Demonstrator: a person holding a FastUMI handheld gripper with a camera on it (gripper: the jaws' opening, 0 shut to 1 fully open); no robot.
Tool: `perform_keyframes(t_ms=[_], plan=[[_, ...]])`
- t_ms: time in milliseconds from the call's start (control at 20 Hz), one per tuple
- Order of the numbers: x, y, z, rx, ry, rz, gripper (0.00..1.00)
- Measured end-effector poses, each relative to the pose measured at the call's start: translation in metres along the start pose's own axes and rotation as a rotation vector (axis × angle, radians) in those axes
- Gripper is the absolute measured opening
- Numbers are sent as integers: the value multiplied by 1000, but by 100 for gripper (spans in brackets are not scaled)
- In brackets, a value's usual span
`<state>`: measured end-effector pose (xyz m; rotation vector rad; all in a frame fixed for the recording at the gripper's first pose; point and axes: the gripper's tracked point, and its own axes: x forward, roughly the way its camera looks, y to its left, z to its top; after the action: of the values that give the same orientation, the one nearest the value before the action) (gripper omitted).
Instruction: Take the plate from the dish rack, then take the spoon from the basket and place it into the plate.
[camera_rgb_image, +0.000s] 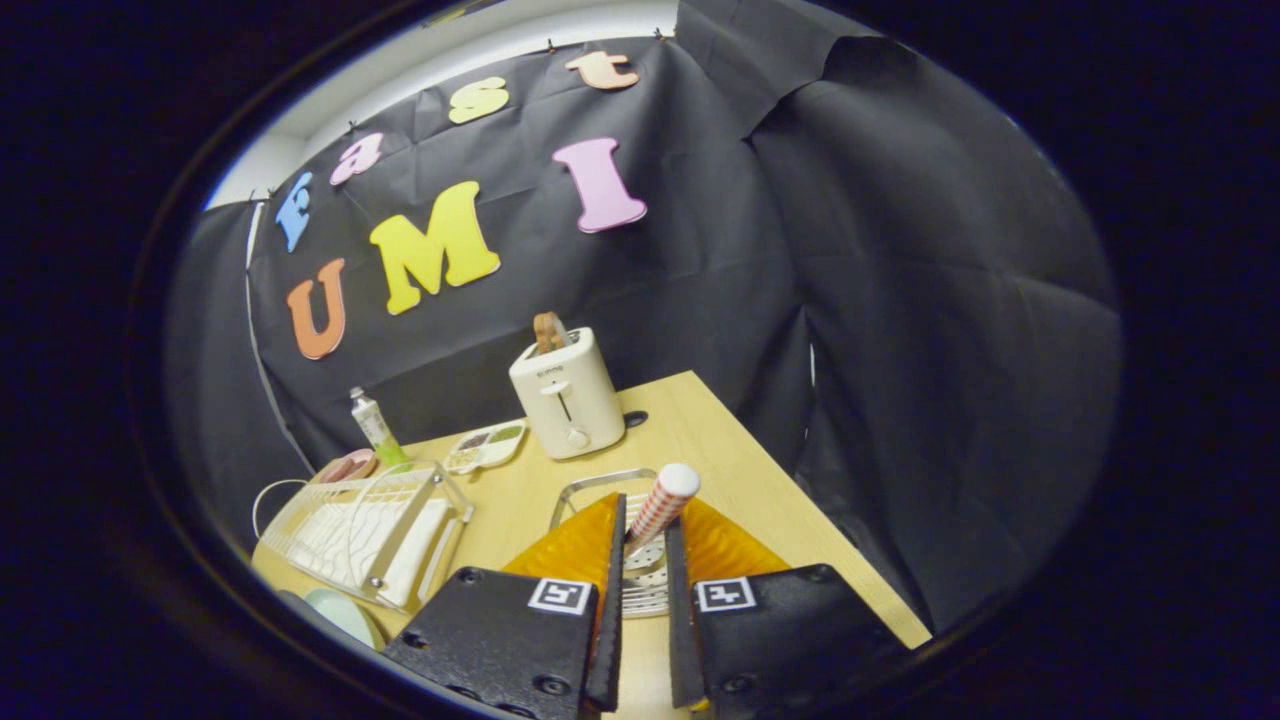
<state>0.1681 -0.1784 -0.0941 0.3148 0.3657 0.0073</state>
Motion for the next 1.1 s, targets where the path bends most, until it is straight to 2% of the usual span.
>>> perform_keyframes(t_ms=[200,350,550,750,900,1100], plan=[[-2,15,3,13,30,29,13],[-10,14,22,20,3,1,11],[-45,24,64,0,-84,-32,11],[-100,67,86,-22,-145,1,11],[-137,113,77,-64,-137,40,11],[-171,177,36,-129,-105,113,11]])
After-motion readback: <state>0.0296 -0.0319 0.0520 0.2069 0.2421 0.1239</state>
